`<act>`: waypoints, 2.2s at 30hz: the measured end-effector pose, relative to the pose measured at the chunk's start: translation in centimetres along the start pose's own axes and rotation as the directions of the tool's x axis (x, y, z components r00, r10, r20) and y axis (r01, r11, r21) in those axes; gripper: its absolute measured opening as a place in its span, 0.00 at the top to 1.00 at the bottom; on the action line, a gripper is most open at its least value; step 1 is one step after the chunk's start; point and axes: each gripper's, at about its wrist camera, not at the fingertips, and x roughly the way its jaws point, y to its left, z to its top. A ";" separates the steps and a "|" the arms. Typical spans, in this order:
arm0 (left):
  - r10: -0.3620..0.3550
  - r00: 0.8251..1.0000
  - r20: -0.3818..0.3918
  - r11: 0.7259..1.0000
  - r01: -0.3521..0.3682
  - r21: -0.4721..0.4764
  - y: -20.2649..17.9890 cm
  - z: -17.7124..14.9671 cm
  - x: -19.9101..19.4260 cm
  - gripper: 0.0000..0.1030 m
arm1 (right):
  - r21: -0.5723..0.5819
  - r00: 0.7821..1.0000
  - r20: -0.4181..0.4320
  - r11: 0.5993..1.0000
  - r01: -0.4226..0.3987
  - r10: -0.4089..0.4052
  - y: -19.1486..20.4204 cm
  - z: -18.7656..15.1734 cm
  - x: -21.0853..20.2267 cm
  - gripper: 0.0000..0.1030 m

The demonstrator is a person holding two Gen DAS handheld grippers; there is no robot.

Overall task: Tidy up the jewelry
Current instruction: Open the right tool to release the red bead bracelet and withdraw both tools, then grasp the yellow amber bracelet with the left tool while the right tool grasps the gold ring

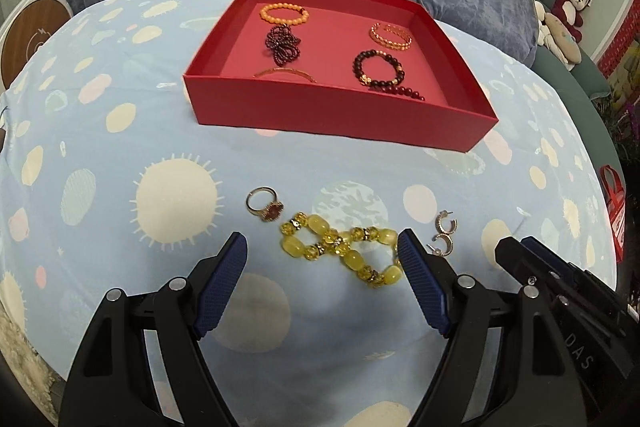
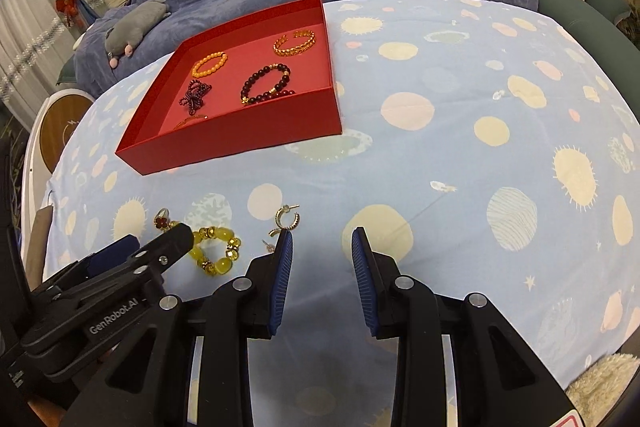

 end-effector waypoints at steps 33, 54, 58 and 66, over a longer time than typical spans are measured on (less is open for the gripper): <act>0.117 0.993 0.017 0.993 -0.116 -0.025 9.9 -1.7 -1.4 0.91 | -0.117 0.994 -0.056 0.988 -0.100 0.094 5.9 -0.9 2.0 0.70; 0.124 0.991 0.057 0.990 -0.120 -0.072 13.5 -0.6 -1.0 0.91 | -0.244 0.977 -0.089 0.946 -0.211 0.195 13.7 1.6 7.7 0.70; 0.122 0.991 0.058 0.990 -0.118 -0.074 13.5 -0.5 -1.0 0.90 | -0.255 0.976 -0.081 0.942 -0.218 0.204 14.1 1.9 8.1 0.70; 0.122 0.991 0.060 0.990 -0.117 -0.075 13.5 -0.5 -0.9 0.90 | -0.265 0.977 -0.078 0.940 -0.214 0.201 13.9 1.5 8.0 0.80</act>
